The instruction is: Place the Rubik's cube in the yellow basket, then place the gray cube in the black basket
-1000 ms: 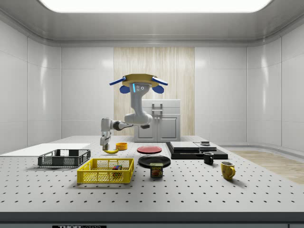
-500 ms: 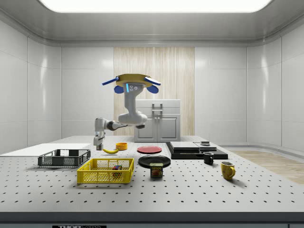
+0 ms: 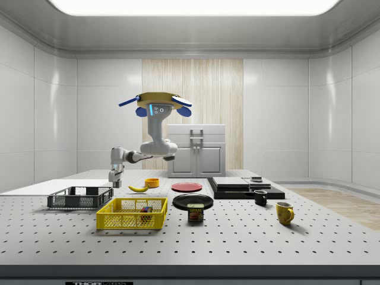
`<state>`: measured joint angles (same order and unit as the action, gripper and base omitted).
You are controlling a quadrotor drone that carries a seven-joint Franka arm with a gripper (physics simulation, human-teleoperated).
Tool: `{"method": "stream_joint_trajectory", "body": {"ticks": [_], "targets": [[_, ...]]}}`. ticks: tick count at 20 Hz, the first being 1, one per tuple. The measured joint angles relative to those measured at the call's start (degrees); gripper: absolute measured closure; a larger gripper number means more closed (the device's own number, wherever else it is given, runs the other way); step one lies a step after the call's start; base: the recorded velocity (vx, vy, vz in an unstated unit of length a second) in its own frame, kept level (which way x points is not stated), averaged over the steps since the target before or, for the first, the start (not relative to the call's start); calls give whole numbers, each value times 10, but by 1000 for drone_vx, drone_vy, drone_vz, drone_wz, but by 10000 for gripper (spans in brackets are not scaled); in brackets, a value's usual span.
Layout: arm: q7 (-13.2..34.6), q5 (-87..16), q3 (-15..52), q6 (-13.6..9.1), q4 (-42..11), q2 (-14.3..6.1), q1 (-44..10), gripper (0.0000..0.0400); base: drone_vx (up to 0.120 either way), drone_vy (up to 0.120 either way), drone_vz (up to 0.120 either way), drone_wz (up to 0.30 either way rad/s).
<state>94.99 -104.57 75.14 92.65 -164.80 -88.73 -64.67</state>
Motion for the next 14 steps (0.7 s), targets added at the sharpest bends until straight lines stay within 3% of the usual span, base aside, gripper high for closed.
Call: {"method": "stream_joint_trajectory", "body": {"ticks": [2,5,14], "targets": [[0,0,0,0,0,0,0,150,120,0,0,0],[0,0,0,0,0,0,0,150,120,0,120,0],[0,0,0,1,0,-1,0,150,120,0,0,0]]}}
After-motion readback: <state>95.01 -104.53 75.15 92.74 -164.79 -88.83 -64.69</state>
